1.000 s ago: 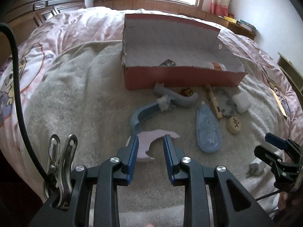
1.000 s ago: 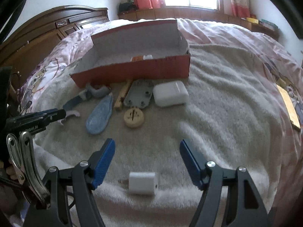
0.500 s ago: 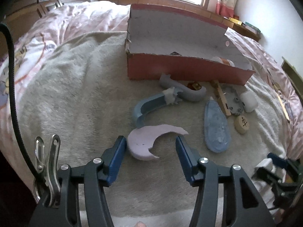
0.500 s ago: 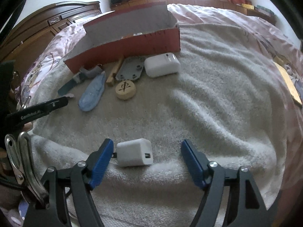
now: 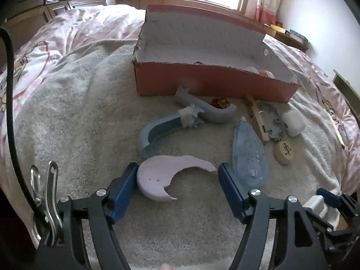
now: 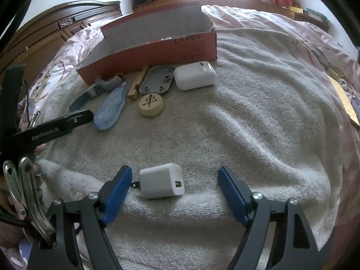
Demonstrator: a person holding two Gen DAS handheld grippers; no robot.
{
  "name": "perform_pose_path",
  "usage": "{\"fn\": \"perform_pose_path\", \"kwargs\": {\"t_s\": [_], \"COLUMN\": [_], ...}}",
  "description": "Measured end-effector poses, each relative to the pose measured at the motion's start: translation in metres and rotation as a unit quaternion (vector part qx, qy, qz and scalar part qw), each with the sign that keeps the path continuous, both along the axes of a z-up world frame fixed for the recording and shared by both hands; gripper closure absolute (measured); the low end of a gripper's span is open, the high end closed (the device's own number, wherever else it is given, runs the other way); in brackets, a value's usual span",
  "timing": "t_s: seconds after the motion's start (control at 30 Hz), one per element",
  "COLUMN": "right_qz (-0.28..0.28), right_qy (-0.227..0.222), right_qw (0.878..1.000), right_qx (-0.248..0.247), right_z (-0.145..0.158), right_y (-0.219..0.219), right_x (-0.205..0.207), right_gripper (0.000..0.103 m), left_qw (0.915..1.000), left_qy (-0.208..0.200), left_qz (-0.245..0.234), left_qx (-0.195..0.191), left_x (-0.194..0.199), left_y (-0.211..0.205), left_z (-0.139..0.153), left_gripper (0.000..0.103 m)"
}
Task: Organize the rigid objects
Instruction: 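Close the right gripper on the white charger plug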
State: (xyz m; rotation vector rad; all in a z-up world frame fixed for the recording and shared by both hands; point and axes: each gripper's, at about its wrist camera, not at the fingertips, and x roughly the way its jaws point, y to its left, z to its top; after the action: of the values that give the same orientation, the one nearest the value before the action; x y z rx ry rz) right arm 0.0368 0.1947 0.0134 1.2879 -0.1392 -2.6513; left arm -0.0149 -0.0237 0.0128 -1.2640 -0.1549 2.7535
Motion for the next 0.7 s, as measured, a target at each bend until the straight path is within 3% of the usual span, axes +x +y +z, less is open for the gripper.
{"fn": "perform_pose_path", "kwargs": {"t_s": [0.23,0.7], "right_qz": [0.0,0.0], "right_qy": [0.001,0.002], "right_qw": [1.0,1.0], "right_qx": [0.0,0.0], "right_z": [-0.001,-0.002], "right_y": [0.0,0.0], "right_x": [0.0,-0.001], "right_gripper": [0.019,0.019], "left_qw": [0.9993,0.9995], "left_qy": [0.011,0.022], "left_qz": [0.012,-0.007], "left_qx": [-0.034,-0.02], "left_x": [0.001,0.016], "left_y": [0.009,0.002], "left_z": [-0.003,-0.003], "left_gripper": [0.029,0.031]}}
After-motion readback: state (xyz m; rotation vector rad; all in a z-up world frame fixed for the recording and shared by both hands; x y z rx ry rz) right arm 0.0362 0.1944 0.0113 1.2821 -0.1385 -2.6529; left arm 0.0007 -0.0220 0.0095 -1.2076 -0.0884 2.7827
